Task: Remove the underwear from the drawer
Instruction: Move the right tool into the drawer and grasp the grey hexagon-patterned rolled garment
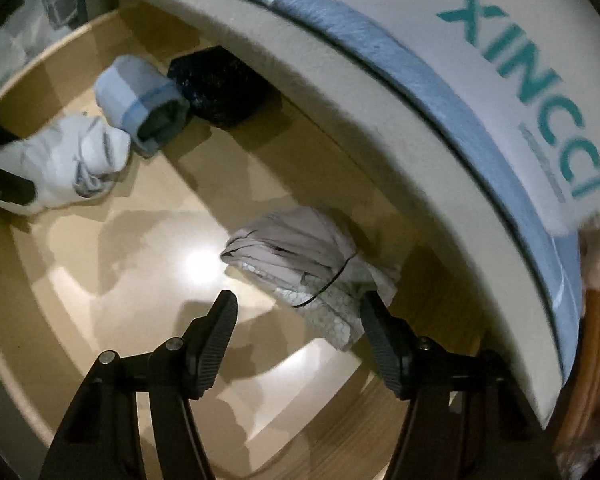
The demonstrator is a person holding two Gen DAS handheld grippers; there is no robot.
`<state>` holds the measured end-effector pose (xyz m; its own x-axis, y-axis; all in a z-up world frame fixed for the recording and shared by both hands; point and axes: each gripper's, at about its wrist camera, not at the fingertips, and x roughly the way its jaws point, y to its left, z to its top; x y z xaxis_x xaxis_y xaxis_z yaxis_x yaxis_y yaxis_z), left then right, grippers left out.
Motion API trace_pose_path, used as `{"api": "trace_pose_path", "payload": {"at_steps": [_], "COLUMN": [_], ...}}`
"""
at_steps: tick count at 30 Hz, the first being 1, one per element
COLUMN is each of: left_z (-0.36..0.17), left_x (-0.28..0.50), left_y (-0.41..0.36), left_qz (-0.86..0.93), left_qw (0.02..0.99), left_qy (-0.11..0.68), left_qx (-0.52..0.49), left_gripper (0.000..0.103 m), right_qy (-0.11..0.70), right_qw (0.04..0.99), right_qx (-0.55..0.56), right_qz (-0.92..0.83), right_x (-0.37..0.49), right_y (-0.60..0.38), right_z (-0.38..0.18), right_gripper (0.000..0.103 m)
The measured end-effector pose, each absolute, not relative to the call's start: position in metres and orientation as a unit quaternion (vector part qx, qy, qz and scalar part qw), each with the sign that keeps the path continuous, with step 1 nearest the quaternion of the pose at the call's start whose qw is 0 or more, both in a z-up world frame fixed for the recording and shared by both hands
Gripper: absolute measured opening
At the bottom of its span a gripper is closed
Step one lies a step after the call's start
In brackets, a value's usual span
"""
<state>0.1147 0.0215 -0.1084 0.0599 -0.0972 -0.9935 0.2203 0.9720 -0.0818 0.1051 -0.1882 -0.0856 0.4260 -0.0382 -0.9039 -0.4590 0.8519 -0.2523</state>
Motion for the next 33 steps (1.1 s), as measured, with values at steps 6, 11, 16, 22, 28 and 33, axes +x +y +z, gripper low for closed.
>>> {"api": "trace_pose_path", "payload": {"at_steps": [6, 11, 16, 22, 28, 33], "left_z": [-0.109, -0.109, -0.109, -0.109, -0.107, -0.106], "left_x": [0.117, 0.119, 0.119, 0.119, 0.119, 0.118], "left_y": [0.019, 0.018, 0.018, 0.017, 0.018, 0.017], "left_qz": [-0.108, -0.108, -0.110, -0.110, -0.111, -0.111], "left_qw": [0.727, 0.727, 0.727, 0.729, 0.729, 0.729], "left_qy": [0.677, 0.677, 0.677, 0.674, 0.674, 0.674], "left_qx": [0.046, 0.045, 0.044, 0.046, 0.044, 0.043], "left_gripper": [0.055, 0.055, 0.055, 0.055, 0.055, 0.055], "right_qy": [0.497, 0.488, 0.499, 0.546, 0.615, 0.666], "right_qw": [0.810, 0.811, 0.812, 0.801, 0.769, 0.733], "right_qx": [-0.288, -0.307, -0.293, -0.226, -0.132, -0.028], "right_qz": [0.118, 0.104, 0.079, 0.095, 0.115, 0.135], "right_x": [0.104, 0.106, 0.115, 0.117, 0.110, 0.093], "right_y": [-0.190, -0.195, -0.207, -0.222, -0.243, -0.267], "right_z": [-0.103, -0.113, -0.113, -0.102, -0.095, -0.097], "right_gripper": [0.063, 0.061, 0.046, 0.045, 0.045, 0.045]}}
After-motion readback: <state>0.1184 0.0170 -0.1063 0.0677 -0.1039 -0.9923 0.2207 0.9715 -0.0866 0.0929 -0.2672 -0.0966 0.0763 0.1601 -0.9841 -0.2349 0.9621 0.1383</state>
